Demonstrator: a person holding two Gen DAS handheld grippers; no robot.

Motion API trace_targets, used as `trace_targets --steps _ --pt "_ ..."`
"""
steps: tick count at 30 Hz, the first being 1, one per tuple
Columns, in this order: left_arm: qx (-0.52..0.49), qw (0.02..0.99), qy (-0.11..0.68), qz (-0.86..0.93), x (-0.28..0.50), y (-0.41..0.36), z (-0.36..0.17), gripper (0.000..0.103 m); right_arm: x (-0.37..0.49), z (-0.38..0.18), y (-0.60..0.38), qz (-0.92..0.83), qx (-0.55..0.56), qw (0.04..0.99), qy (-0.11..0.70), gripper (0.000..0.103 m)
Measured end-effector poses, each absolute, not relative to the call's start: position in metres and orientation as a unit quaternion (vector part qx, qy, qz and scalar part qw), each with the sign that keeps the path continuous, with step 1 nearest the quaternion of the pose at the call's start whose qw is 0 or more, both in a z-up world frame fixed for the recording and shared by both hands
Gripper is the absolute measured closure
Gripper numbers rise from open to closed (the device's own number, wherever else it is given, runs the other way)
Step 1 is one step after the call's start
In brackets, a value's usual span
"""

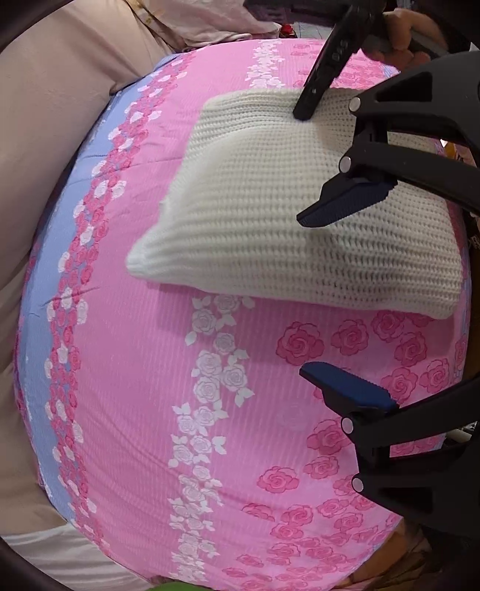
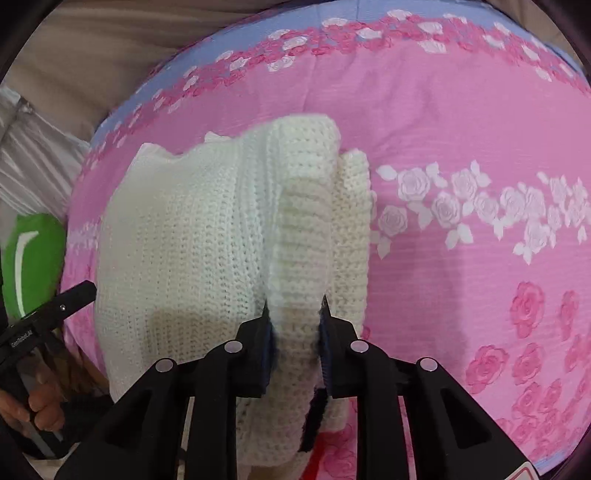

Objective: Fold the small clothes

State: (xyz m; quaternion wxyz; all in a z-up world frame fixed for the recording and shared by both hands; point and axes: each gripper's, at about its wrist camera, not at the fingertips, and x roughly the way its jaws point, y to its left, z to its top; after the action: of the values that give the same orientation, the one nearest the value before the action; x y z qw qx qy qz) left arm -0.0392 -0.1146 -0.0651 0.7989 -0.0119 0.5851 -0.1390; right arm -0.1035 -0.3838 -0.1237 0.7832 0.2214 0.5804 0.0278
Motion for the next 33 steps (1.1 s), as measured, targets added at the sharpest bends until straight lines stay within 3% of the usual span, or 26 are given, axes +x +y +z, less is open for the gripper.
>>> trace_targets --steps 3,5,10,13,14,15,17,18,23,26,29,32,33 --pt "-0.035 0.799 0.58 -0.151 -0.032 -0.112 -0.065 0.022 -0.108 -0.101 -0.389 0.022 0.247 0.793 0.556 0.068" --pt "-0.048 0.79 0.589 -0.167 -0.027 -0.115 -0.072 0.022 -0.113 -0.093 -0.391 0.013 0.242 0.803 0.545 0.047" --pt "-0.053 0.769 0.602 -0.208 -0.022 -0.128 -0.096 0.017 -0.109 -0.129 -0.396 -0.003 0.255 0.779 0.573 0.033" --pt "-0.075 0.747 0.618 -0.234 -0.018 -0.136 -0.114 0.02 -0.105 -0.151 -0.396 0.02 0.325 0.753 0.571 0.031" --pt "-0.079 0.741 0.622 -0.24 -0.017 -0.139 -0.115 0.035 -0.104 -0.155 -0.397 0.022 0.34 0.747 0.57 0.035" --pt "-0.079 0.743 0.62 -0.239 -0.015 -0.141 -0.11 0.048 -0.103 -0.155 -0.397 0.023 0.348 0.747 0.566 0.044" --pt "-0.084 0.743 0.613 -0.255 -0.015 -0.146 -0.088 0.061 -0.1 -0.146 -0.397 0.034 0.353 0.751 0.558 0.065" --pt "-0.091 0.743 0.607 -0.266 -0.015 -0.147 -0.076 0.063 -0.1 -0.137 -0.399 0.036 0.352 0.755 0.552 0.068" --pt "-0.078 0.769 0.541 -0.331 -0.024 -0.181 -0.003 0.061 -0.111 -0.055 -0.419 0.053 0.351 0.806 0.473 0.072" --pt "-0.053 0.775 0.533 -0.335 -0.018 -0.21 -0.008 0.047 -0.116 -0.03 -0.44 0.038 0.335 0.827 0.451 0.069" --pt "0.011 0.79 0.541 -0.287 0.0 -0.247 -0.047 0.048 -0.113 -0.063 -0.472 0.003 0.34 0.814 0.472 0.056" --pt "0.036 0.791 0.551 -0.264 0.001 -0.253 -0.056 0.048 -0.105 -0.112 -0.49 -0.078 0.319 0.784 0.527 0.057" --pt "0.034 0.793 0.546 -0.268 -0.002 -0.249 -0.052 0.043 -0.105 -0.114 -0.491 -0.084 0.322 0.783 0.526 0.057"
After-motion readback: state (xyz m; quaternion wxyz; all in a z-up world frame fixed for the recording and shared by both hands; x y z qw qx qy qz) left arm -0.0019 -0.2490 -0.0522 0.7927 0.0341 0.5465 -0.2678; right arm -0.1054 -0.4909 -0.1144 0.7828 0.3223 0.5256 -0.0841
